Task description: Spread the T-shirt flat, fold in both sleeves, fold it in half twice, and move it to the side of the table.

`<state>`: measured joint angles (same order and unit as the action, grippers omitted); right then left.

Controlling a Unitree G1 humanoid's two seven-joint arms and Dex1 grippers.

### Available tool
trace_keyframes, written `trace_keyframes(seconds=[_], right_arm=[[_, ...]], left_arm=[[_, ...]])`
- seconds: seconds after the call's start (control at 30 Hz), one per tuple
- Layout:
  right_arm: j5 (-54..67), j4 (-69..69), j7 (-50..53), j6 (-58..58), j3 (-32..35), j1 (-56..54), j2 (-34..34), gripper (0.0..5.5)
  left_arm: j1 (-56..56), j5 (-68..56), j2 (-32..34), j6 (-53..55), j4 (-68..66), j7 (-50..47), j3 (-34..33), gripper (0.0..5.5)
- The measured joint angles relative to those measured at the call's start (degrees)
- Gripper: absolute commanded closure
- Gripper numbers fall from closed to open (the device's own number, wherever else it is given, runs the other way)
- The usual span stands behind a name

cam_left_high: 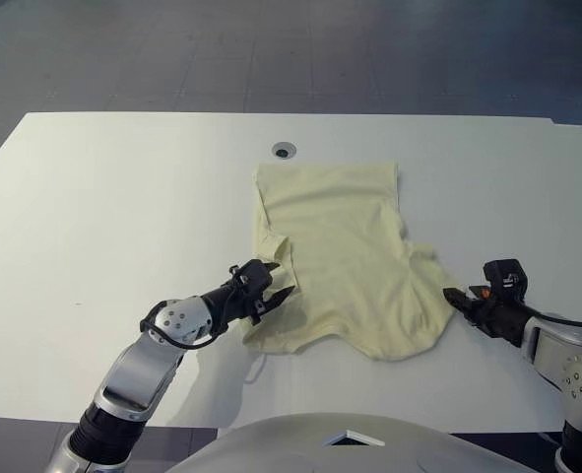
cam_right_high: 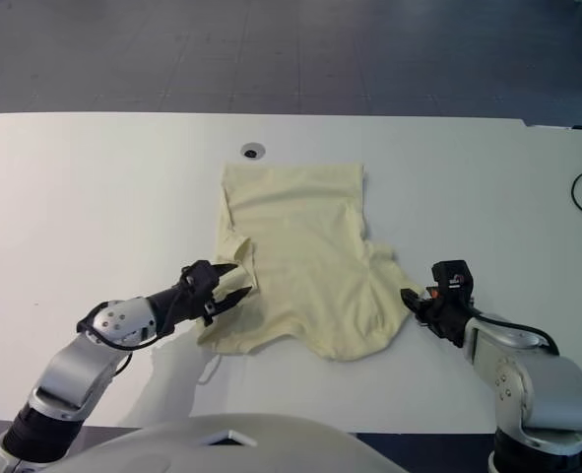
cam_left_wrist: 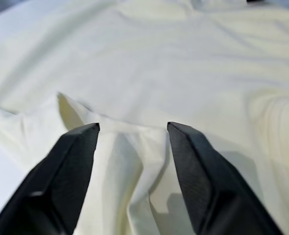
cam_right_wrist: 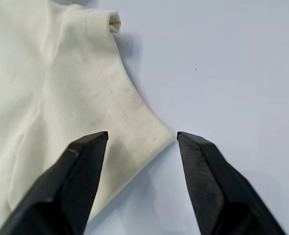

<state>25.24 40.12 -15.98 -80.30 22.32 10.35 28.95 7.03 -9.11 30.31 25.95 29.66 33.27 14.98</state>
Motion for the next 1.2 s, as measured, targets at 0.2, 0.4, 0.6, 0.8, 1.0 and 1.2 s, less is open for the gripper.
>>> trace_keyframes(seconds=[0.2, 0.4, 0.6, 0.8, 1.0, 1.2], right_arm=[[-0.1, -0.1, -0.4, -1.7, 0.9, -0.6, 0.1, 1.41], [0.0, -2.4, -1.0, -3.7, 1.4, -2.8, 0.0, 2.27], [0.1, -4.5, -1.7, -7.0, 1.8, -4.6, -0.6, 3.29], [0.8, -4.8, -2.3, -9.5, 3.0, -6.5, -2.4, 4.21], [1.3, -3.4, -2.6, -10.5, 4.5, -8.5, -3.6, 5.16], [2.1, -1.2, -3.3, -11.5, 6.0, -10.8, -4.8, 5.48]], left_arm=[[-0.2, -4.6, 0.0, 2.0, 3.6, 0.0, -6.1, 1.38], [-0.6, -8.2, -0.4, 3.5, 6.8, -0.6, -10.7, 0.44], [-1.1, -9.1, 0.3, 3.7, 7.4, -1.3, -15.7, 0.10], [1.3, -1.4, 4.8, -2.9, 2.2, -0.7, -14.1, 0.10], [4.5, 6.6, 6.6, -13.3, -5.2, 1.9, -6.3, 0.10], [6.0, 8.9, 6.3, -18.3, -8.6, 2.5, -3.0, 0.10]])
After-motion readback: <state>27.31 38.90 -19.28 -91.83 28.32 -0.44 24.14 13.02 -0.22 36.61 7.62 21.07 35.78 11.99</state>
